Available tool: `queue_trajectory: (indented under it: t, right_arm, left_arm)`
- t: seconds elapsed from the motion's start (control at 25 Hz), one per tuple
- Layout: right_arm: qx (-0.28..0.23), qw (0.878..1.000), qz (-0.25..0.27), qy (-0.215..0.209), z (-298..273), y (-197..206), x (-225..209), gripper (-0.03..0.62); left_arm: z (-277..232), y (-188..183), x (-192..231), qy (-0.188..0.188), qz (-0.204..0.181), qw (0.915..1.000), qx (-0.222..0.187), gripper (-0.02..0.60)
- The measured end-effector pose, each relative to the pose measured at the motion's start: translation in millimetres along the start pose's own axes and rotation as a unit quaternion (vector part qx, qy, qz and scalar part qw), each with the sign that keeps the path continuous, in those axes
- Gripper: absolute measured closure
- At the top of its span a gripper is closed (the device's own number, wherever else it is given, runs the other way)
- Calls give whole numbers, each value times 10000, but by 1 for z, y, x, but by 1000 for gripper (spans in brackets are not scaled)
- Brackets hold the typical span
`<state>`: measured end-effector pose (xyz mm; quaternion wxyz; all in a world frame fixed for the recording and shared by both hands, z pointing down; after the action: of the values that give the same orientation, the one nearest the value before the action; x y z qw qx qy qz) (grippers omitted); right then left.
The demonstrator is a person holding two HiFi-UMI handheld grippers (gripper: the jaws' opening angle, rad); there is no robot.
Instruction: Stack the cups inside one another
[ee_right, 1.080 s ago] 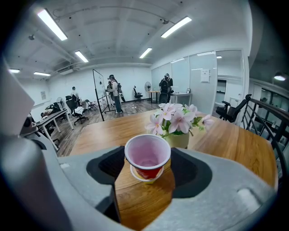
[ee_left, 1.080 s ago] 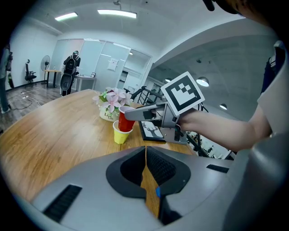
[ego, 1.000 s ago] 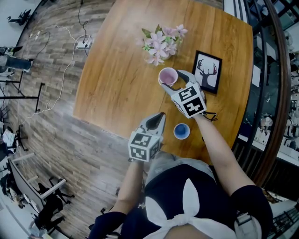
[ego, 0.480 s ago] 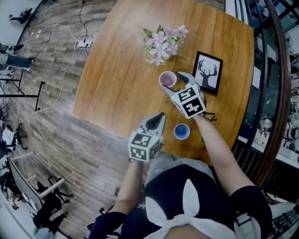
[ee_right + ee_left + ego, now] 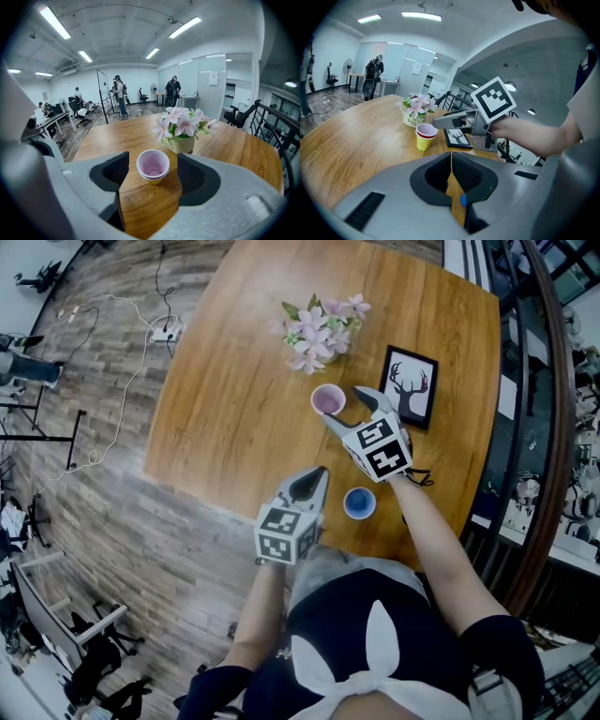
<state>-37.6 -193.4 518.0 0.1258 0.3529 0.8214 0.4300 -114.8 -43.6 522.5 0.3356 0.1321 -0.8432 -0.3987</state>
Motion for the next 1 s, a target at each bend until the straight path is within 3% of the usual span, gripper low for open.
queue_trajectory:
  t: [0.48, 1.0]
  right_arm:
    - [1, 10000, -29, 22, 54, 9, 20, 275]
    - [199, 9991, -373, 44, 115, 54, 55, 275]
  left_arm:
    - [20, -3, -18, 55, -181, 9998, -47, 557]
    - [37, 2, -40, 91, -389, 9991, -119, 557]
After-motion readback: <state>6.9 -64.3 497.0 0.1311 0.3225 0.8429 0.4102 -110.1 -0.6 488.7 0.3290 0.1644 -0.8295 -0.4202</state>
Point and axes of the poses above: the fingertips, and each gripper's own axes: z backward along the fingers, x to its left, y out of its underside, the point moved 6 cm from there along z, backward along the fingers, and after that the axes turned 10 degrees about y, right-handed, at the moved point
